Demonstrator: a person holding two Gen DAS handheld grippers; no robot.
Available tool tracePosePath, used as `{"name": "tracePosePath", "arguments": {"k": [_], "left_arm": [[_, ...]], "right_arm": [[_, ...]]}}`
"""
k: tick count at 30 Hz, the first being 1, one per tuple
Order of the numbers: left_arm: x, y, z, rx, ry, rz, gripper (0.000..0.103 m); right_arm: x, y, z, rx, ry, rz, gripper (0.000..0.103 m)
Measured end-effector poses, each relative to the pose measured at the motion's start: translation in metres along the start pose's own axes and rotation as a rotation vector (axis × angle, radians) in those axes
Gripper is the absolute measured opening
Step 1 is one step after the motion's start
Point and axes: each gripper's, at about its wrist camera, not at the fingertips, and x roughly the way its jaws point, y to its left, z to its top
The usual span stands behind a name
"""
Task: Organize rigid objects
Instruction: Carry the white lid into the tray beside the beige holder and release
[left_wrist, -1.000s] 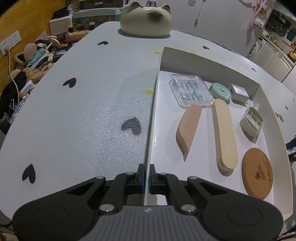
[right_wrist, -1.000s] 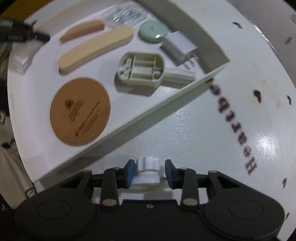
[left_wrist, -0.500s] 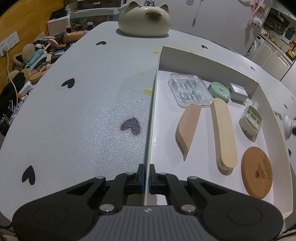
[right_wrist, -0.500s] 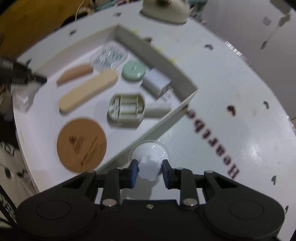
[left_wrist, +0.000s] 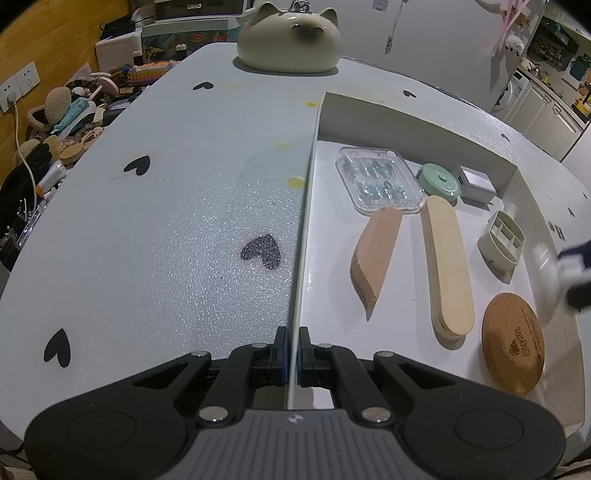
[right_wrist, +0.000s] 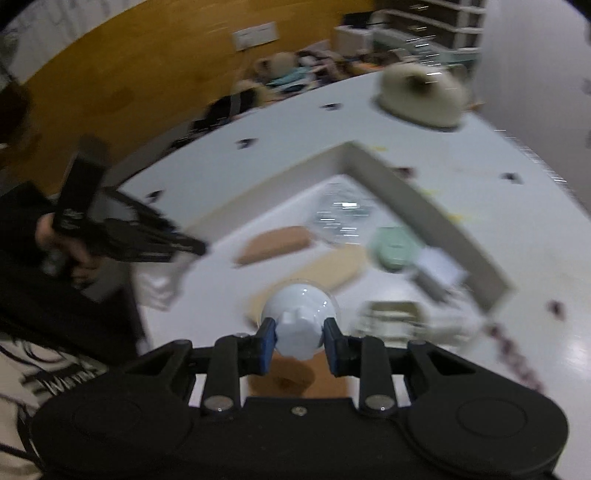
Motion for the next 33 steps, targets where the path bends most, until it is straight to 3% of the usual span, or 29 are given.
{"name": "tracePosePath", "arguments": {"k": [4, 10, 16, 24, 33], "left_arm": [[0.000, 0.000, 0.000, 0.000, 0.000, 0.000, 0.002], [0.000, 0.001, 0.000, -0.003, -0.003, -0.002, 0.002], [-0.001, 0.002, -0.001, -0.005, -0.006, -0.007, 0.002], [0.000, 0.002, -0.001, 0.001, -0.006, -0.013, 0.002], [0.000, 0.002, -0.001, 0.010, -0.003, -0.017, 0.002]], "right_arm": [[0.029, 0.020, 0.011, -0.019, 0.044, 0.082, 0.029], [0.062, 0.045, 0.018, -0.039, 0.110, 0.136, 0.029], [0.087, 0.064, 0.021, -0.065, 0.178, 0.093, 0.029], [0.093, 0.071, 0.017, -0.045, 0.188, 0.103, 0.042], [0.080, 0.064, 0.018, 0.015, 0.135, 0.081, 0.052]]}}
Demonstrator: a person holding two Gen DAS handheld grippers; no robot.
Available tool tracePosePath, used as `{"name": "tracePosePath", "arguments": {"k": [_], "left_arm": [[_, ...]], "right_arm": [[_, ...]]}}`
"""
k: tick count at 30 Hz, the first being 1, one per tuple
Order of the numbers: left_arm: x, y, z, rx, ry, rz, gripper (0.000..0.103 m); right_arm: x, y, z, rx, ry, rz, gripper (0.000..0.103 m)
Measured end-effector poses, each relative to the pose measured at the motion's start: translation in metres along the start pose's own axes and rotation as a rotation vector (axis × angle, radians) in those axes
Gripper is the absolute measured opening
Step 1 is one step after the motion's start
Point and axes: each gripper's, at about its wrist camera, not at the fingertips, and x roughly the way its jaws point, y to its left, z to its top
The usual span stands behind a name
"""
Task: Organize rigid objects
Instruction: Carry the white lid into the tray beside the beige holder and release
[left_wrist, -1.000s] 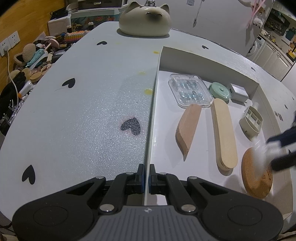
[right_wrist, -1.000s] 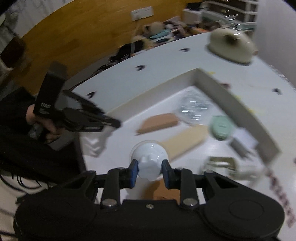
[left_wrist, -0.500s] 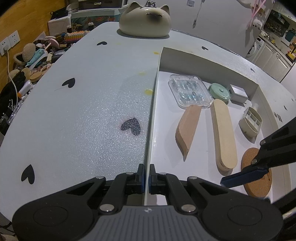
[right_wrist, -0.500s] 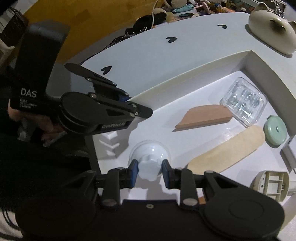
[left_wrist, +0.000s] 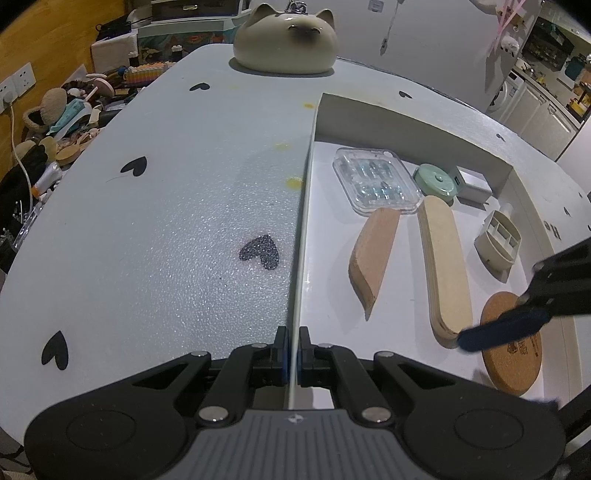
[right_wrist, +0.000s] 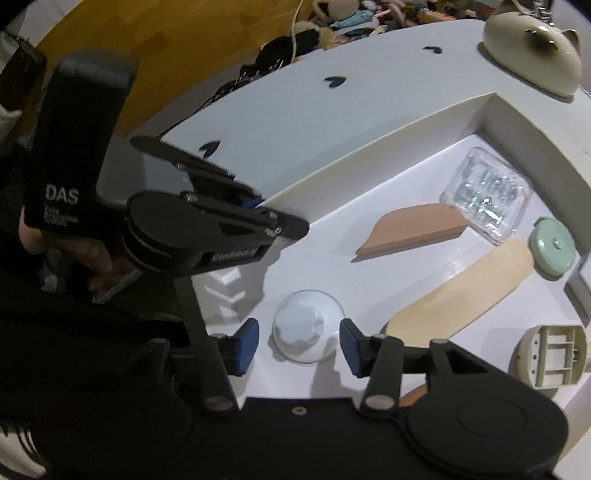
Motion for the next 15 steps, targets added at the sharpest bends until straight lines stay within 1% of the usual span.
{"name": "tracePosePath", "arguments": {"k": [7, 12, 15], "left_arm": [[0.001, 0.000, 0.003, 0.024, 0.016, -0.006, 0.002], [0.001, 0.000, 0.003, 0.029, 0.022, -0.009, 0.002], [0.002, -0.001, 0.003, 0.036, 0.020, -0.004, 0.002]], "right_arm": [[-0.034, -0.020, -0.011, 0.112, -0.100, -0.068, 0.059], [-0.063, -0.036, -0.025, 0.216, -0.196, -0.156, 0.062], [-0.082, -0.042, -0.037, 0.294, -0.275, -0.220, 0.065]]}}
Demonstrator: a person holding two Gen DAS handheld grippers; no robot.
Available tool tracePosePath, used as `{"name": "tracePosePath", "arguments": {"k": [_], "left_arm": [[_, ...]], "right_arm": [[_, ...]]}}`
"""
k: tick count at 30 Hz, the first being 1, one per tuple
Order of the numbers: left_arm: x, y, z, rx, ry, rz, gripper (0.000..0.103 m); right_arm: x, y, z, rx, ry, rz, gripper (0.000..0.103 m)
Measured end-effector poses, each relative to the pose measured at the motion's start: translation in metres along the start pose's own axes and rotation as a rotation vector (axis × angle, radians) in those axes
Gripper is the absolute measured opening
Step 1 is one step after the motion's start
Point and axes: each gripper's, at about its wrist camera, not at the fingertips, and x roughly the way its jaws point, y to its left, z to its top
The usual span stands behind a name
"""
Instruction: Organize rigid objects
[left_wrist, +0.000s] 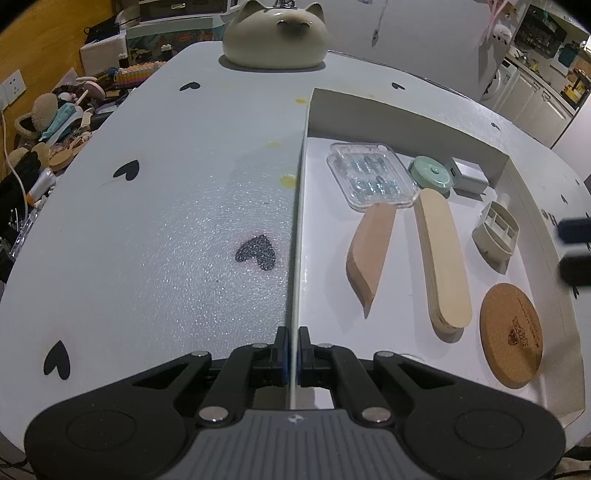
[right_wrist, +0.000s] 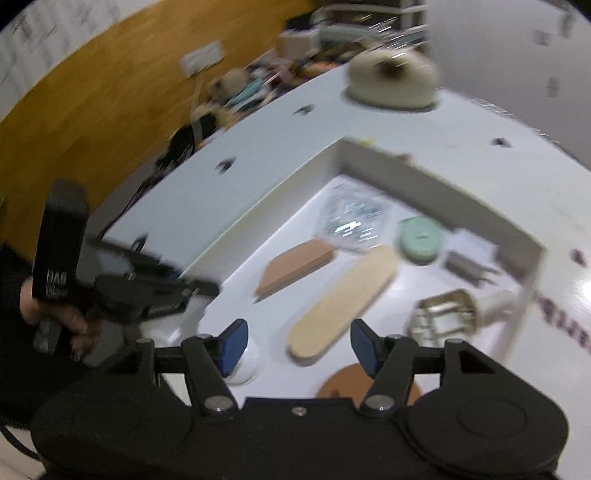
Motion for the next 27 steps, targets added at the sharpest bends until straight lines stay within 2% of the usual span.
{"name": "tracePosePath", "arguments": {"k": [5, 8, 13, 17, 21, 24, 27], "left_arm": [[-0.001, -0.001, -0.002, 0.000, -0.013, 0.009, 0.002], [-0.002, -0.004, -0.005, 0.012, -0.029, 0.020, 0.002], [-0.003, -0.005, -0.009, 0.016, -0.068, 0.030, 0.003], [-0.005, -0.006, -0.012, 0.011, -0.106, 0.038, 0.004], [-0.018, -0.007, -0.013, 0.015, -0.198, 0.040, 0.004], [-0.035, -0.013, -0.014, 0.041, -0.285, 0.044, 0.011], [-0.050, -0.021, -0.019, 0.061, -0.377, 0.032, 0.027]], "right_arm": [[-0.026, -0.020, -0.014, 0.134, -0.131, -0.102, 0.072], [-0.033, -0.026, -0.025, 0.190, -0.199, -0.171, 0.080], [-0.039, -0.027, -0.048, 0.220, -0.298, -0.256, 0.091], [-0.038, -0.027, -0.068, 0.222, -0.368, -0.303, 0.096], [-0.035, -0.029, -0.083, 0.247, -0.431, -0.349, 0.098], [-0.038, -0.029, -0.094, 0.263, -0.495, -0.382, 0.099], [-0.042, -0.025, -0.106, 0.264, -0.562, -0.420, 0.099]]}}
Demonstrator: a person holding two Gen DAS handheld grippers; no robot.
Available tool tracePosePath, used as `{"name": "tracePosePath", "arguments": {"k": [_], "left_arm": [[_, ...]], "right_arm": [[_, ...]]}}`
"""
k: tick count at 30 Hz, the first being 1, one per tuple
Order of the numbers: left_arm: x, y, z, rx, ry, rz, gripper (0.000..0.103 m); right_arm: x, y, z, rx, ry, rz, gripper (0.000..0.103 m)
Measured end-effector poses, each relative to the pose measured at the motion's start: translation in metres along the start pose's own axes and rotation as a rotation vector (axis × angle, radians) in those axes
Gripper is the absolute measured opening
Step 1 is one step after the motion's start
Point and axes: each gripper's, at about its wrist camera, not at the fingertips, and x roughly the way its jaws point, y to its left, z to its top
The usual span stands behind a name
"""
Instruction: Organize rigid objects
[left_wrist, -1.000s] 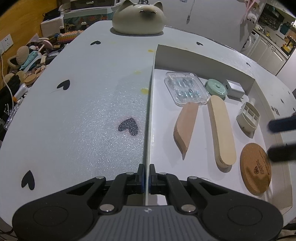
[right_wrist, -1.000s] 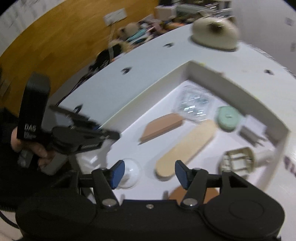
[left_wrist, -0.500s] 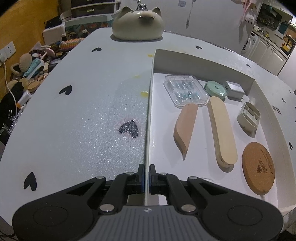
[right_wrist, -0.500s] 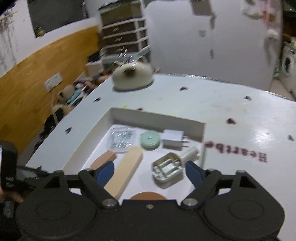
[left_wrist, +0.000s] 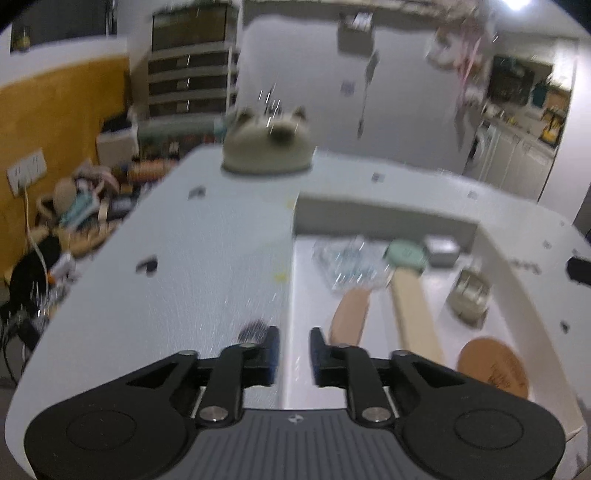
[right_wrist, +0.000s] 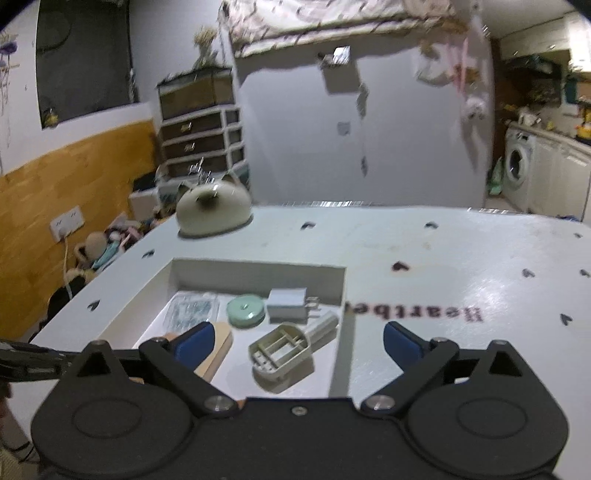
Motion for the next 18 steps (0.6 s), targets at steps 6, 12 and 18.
{"name": "tracePosePath", "arguments": {"k": [6, 12, 18], "left_arm": [[-0.038, -0.023, -0.006, 0.036, -0.144, -0.040, 0.058], [-0.082, -0.032, -0.021, 0.060, -0.254, -0.070, 0.090], [-0.114, -0.029, -0.035, 0.051, -0.323, -0.083, 0.103]], "right_arm": [[-0.033, 0.000, -0.015, 0.017, -0.117, -0.066, 0.100], [-0.078, 0.009, -0.025, -0.008, -0.196, -0.118, 0.103], [-0.108, 0.023, -0.038, -0.018, -0.220, -0.147, 0.103]]}}
